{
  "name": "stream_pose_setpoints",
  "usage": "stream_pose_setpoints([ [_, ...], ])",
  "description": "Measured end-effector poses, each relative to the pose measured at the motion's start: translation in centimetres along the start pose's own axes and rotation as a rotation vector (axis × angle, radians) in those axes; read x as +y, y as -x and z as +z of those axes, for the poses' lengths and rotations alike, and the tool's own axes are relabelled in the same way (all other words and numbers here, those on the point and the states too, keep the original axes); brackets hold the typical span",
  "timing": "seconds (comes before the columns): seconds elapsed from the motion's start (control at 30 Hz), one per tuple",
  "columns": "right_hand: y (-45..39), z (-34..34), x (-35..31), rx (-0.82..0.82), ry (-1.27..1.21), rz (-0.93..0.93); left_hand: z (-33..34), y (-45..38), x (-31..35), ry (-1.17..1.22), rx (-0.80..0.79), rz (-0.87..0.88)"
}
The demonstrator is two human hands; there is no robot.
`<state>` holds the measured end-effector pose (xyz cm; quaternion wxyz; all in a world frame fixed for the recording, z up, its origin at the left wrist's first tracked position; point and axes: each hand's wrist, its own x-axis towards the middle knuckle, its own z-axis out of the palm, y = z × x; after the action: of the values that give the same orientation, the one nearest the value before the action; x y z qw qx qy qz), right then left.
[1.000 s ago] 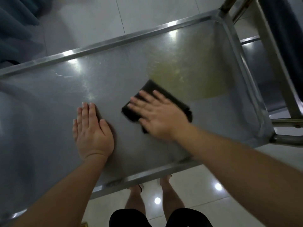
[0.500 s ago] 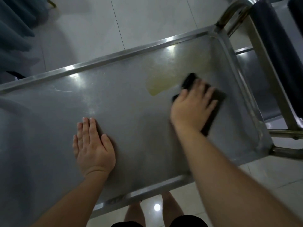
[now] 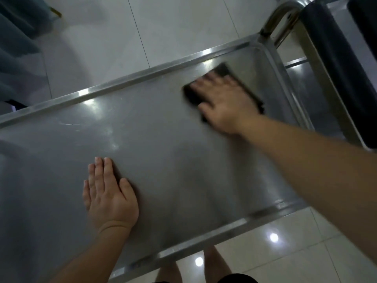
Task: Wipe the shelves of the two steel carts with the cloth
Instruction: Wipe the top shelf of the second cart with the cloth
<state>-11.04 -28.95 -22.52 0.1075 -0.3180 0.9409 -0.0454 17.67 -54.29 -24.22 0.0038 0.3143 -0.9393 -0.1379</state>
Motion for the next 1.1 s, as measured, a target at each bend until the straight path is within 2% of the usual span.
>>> stream_pose_setpoints([
  [0.07,0.0,-1.3,5.1,0.043,-0.043,0.322,0.0,0.0,0.1,0.004,0.006,-0.003],
  [0.13,-0.2,-1.6,6.2,0.118,-0.107,0.671,0.0,0.1,0.2,0.004,0.008,0.001],
  [0.2,-1.4,-1.1,3.4,0.187,-0.172,0.944,0.0,0.1,0.3,0.001,0.007,0.0],
  [0.27,-3.4,-0.7,-1.6,0.235,-0.249,1.028,0.0,0.1,0.3,-0.009,0.009,-0.001],
  [0.37,-5.9,0.8,-11.0,0.188,-0.25,0.792,0.0,0.0,0.2,-0.014,0.004,-0.009],
  [0.5,-8.5,2.1,-21.2,0.014,-0.2,0.199,0.0,0.1,0.3,-0.017,0.004,-0.019],
  [0.6,-10.0,1.8,-22.8,-0.117,-0.083,-0.31,0.1,0.1,0.2,-0.022,-0.011,-0.024],
  [0.67,-10.5,1.6,-22.1,-0.137,-0.039,-0.438,0.2,0.1,0.1,-0.023,-0.008,-0.022],
  [0.73,-10.8,1.3,-20.3,-0.123,-0.036,-0.442,0.3,0.1,0.1,-0.021,0.008,-0.021],
  [0.8,-11.0,0.6,-17.1,-0.1,-0.054,-0.365,0.3,0.1,0.0,-0.023,0.02,-0.015],
  [1.1,-8.0,-3.6,5.8,0.003,-0.034,0.244,0.1,0.1,0.2,-0.015,0.018,-0.011],
])
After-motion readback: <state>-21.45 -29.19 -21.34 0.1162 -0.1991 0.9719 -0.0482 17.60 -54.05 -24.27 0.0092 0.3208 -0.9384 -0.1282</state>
